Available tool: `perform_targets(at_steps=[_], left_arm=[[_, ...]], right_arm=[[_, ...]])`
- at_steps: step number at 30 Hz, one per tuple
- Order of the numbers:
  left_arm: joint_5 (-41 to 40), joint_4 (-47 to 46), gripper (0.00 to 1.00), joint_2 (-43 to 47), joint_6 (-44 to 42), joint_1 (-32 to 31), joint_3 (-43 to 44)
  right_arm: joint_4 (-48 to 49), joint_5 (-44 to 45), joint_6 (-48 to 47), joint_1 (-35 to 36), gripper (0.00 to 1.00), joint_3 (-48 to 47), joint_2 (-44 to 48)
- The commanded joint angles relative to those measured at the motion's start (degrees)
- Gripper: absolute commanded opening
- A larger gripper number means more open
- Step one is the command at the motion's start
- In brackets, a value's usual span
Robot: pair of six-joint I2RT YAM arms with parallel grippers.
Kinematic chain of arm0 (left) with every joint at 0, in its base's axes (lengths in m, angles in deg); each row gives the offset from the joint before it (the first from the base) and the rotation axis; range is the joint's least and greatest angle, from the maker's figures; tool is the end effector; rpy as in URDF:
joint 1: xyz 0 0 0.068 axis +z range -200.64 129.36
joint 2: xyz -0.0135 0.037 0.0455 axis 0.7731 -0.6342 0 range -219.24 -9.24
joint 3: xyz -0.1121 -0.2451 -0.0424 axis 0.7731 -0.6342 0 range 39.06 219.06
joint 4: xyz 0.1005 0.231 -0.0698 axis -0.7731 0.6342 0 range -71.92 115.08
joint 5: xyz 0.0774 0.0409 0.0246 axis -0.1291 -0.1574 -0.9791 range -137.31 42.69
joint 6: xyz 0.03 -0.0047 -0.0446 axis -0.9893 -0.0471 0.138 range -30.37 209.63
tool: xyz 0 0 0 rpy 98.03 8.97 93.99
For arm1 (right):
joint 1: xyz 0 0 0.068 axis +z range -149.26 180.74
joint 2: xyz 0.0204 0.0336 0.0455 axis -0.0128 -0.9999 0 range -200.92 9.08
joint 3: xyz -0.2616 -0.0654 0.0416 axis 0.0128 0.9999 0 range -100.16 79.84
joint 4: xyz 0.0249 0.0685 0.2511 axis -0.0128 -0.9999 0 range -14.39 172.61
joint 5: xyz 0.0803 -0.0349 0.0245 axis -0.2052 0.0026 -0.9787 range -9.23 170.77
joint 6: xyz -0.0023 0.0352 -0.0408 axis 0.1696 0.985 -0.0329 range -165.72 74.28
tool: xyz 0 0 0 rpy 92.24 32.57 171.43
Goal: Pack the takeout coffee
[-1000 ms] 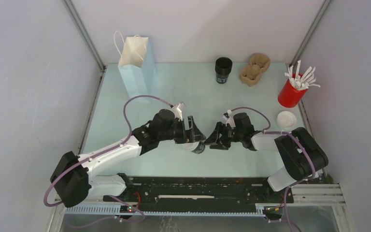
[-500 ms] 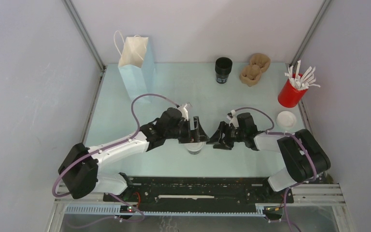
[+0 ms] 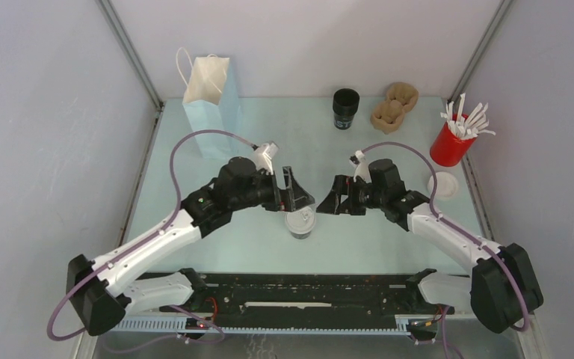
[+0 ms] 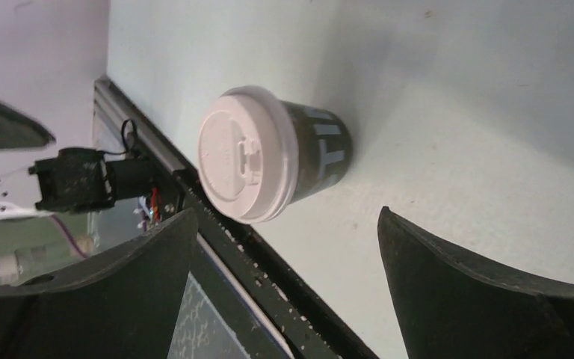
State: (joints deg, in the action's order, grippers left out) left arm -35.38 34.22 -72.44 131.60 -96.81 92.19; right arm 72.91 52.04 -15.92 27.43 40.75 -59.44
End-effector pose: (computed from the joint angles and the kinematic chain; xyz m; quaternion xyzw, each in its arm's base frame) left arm 0.1681 -0.1857 0.3172 0.0858 0.8419 -0.4289 0.3162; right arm 0.2136 0.1267 0.2248 -0.0828 0.8774 0.3943 0.2606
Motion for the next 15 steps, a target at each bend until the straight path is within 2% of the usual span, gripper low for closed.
perform_targets(at_steps=[1,7,15], left_arm=[[2.2,-1.1,0.99,3.3,0.0,3.6,-6.2],[6.8,-8.4,0.98,4.5,2.7,8.5,-17.2],[6.7,-15.5,0.88,-1.3,2.8,9.1,-22.9]], right_arm=[[2.3,-9.3,2.0,0.7,1.0,-0.2,-1.6],[14.6,-18.6,7.1,0.8,1.0,0.4,-10.1],[21.2,-21.9,9.0,0.5,0.95,1.1,-17.2]])
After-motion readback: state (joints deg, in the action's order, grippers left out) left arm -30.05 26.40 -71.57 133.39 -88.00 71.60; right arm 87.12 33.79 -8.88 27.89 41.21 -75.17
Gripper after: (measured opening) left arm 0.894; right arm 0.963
